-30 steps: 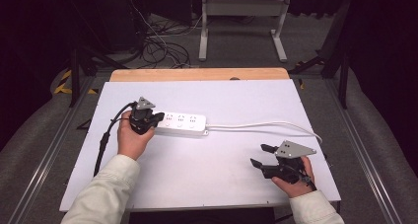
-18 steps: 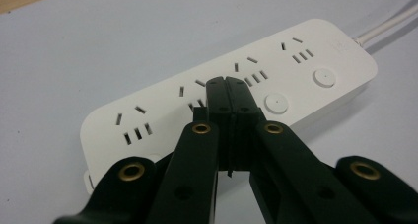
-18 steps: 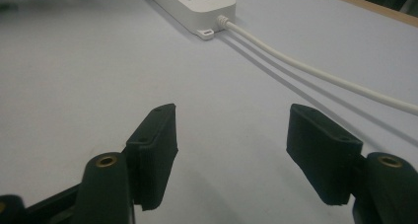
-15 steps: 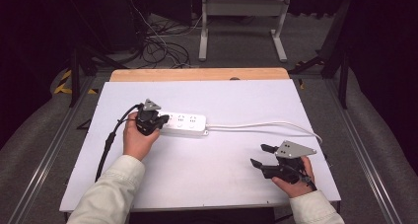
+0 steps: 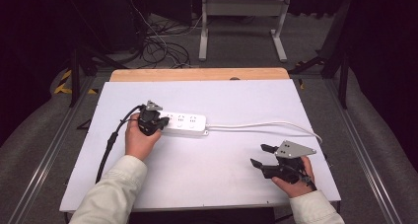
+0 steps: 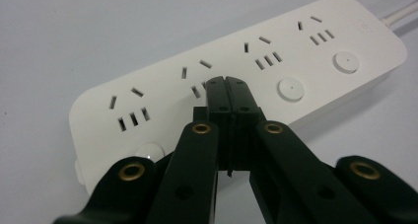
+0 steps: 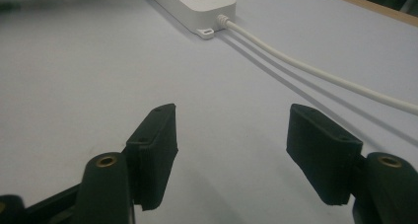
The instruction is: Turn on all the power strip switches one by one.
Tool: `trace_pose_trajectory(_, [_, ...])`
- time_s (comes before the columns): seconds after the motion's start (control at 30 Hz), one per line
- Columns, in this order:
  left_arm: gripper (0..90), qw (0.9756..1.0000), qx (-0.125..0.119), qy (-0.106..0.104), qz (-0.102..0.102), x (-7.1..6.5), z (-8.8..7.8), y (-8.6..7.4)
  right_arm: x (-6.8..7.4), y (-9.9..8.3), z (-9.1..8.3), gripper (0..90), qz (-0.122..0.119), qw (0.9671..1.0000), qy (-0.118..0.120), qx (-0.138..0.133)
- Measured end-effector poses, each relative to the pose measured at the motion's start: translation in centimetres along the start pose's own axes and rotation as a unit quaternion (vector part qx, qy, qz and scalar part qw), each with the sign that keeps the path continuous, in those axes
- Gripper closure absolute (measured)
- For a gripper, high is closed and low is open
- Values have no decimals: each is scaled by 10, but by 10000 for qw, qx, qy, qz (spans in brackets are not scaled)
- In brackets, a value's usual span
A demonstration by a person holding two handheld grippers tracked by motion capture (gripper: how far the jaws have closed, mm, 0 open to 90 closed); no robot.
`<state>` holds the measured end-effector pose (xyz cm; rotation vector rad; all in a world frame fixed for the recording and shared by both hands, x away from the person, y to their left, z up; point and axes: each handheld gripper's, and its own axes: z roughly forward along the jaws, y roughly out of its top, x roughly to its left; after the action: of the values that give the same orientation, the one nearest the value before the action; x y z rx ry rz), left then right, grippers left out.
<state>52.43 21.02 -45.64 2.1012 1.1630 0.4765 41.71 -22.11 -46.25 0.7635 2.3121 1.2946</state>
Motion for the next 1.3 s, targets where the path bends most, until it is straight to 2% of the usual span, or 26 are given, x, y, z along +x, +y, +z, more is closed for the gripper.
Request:
trace_pose_trajectory(0.27, [898,10000,-5,27,7,0,0,-1,0,0,0,360,-2,10000,3,4])
trace_pose_trajectory(0.8, [899,9998,-10,120,152,-3,2,-3,1,0,1,360,-24,10000,12,27])
trace_pose_trajectory(0.93, [899,9999,-11,89,92,-2,2,-3,1,0,1,361,-28,10000,10,28])
trace_pose_trajectory(1.13, [900,9998,-6,146,135,-2,3,-2,1,0,1,360,-35,10000,12,28])
trace_pose_trajectory(1.27, [900,9998,43,142,118,-3,3,-2,1,0,1,361,-29,10000,16,30])
trace_pose_trajectory(1.3, [900,9997,67,172,173,-3,3,-1,1,0,1,360,-30,10000,17,28])
